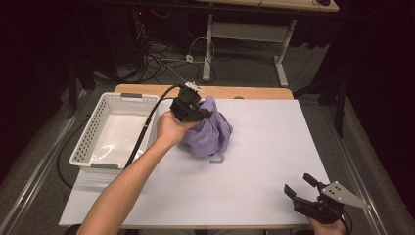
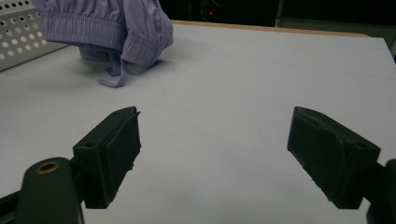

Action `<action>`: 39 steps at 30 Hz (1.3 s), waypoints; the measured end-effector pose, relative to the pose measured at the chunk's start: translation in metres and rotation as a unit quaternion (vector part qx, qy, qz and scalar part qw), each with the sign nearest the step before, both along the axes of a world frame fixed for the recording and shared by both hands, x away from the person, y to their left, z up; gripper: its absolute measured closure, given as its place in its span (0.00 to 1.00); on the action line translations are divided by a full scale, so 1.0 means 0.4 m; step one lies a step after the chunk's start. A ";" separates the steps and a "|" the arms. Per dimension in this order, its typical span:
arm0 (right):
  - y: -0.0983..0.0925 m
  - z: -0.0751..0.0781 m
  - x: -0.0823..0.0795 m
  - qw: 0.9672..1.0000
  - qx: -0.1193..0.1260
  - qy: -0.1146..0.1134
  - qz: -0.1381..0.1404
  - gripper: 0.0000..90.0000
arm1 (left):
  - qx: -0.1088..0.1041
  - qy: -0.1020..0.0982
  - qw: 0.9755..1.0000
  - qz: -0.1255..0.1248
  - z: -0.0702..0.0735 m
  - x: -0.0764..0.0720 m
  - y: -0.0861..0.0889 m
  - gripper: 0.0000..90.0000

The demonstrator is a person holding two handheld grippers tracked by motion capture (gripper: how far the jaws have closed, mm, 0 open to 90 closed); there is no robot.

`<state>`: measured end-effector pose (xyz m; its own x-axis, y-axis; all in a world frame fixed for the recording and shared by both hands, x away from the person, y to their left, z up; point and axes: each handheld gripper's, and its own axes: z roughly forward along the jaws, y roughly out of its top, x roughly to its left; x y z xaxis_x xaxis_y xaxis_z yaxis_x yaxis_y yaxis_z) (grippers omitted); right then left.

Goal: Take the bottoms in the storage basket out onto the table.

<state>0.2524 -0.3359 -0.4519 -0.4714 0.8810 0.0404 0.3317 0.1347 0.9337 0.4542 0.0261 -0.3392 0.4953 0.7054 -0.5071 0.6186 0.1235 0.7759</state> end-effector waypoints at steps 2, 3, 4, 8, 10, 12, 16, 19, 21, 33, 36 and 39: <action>0.000 0.000 0.000 1.000 0.000 0.001 0.000 0.20 | 0.000 0.002 1.000 0.002 -0.007 0.003 -0.001 0.85; 0.001 0.000 0.000 1.000 0.000 0.000 0.001 0.20 | 0.001 0.002 1.000 0.002 -0.010 0.004 -0.002 0.85; 0.001 0.000 0.000 1.000 -0.001 0.000 0.001 0.20 | 0.001 0.003 1.000 0.003 -0.013 0.005 -0.002 0.85; 0.000 0.000 0.000 1.000 0.000 0.000 0.001 0.20 | 0.005 0.006 1.000 0.007 -0.025 0.010 -0.006 0.85; 0.001 0.000 0.000 1.000 -0.001 0.000 0.001 0.20 | 0.011 0.007 1.000 0.007 -0.033 0.012 -0.009 0.85; 0.001 0.000 0.000 1.000 -0.001 0.000 0.002 0.20 | 0.018 0.007 1.000 0.005 -0.040 0.013 -0.013 0.85; 0.001 0.000 0.000 1.000 -0.001 0.000 0.002 0.20 | 0.026 0.010 1.000 0.004 -0.055 0.017 -0.023 0.85; 0.001 0.000 0.000 1.000 -0.001 0.001 0.002 0.20 | 0.032 0.014 0.999 0.004 -0.066 0.020 -0.028 0.84; 0.000 0.000 0.000 1.000 -0.001 0.000 0.002 0.20 | 0.033 0.015 0.999 0.004 -0.071 0.022 -0.031 0.83; 0.000 0.000 0.000 1.000 -0.001 0.000 0.003 0.20 | 0.034 0.025 0.999 0.012 -0.067 0.024 -0.028 0.57; 0.000 0.000 0.000 1.000 0.000 0.001 0.002 0.20 | 0.033 0.027 0.999 0.012 -0.059 0.020 -0.021 0.54; 0.001 0.000 0.000 1.000 -0.001 0.001 0.002 0.20 | 0.026 0.026 0.999 0.015 -0.051 0.015 -0.012 0.50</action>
<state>0.2526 -0.3355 -0.4519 -0.4753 0.8789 0.0395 0.3328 0.1380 0.9328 0.4604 0.0212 -0.3596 0.4474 0.7460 -0.4932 0.6545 0.1027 0.7491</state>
